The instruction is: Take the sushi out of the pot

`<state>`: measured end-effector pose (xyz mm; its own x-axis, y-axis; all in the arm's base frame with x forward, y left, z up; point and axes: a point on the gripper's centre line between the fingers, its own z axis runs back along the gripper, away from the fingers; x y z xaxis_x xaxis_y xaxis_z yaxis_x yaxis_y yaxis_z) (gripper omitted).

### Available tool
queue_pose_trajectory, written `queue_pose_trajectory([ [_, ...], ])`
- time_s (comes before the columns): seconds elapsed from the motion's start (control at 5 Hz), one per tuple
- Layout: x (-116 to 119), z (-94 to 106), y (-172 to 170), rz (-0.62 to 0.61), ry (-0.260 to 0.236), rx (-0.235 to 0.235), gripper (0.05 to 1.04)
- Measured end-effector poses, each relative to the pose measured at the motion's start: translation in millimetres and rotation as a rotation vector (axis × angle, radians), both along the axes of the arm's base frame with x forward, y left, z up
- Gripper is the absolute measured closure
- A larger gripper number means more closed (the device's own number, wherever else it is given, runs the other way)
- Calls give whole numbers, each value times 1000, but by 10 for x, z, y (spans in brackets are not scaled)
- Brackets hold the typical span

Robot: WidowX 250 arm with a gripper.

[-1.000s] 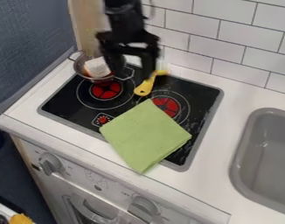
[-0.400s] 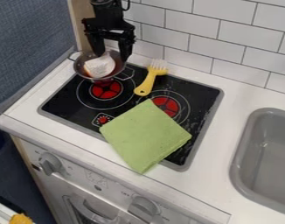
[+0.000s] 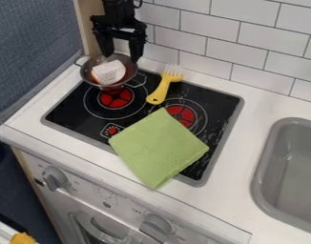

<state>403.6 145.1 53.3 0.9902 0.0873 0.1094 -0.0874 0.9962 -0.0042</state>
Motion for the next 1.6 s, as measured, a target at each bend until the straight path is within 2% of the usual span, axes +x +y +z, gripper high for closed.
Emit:
queue_pose_trajectory([
  [0.2, -83, -45, 27, -13, 41, 14, 85],
  [0.4, -252, -215, 20, -22, 108, 25, 85],
  [0.8, -307, -310, 66, 3, 134, 47, 117],
  [1.0, -300, -329, 62, 9, 132, 47, 394],
  [1.2, -320, -327, 49, 17, 128, 45, 553],
  [1.4, -282, -123, 17, 39, 77, 29, 553],
  [1.6, -296, 410, -139, 82, -57, -1, 554],
])
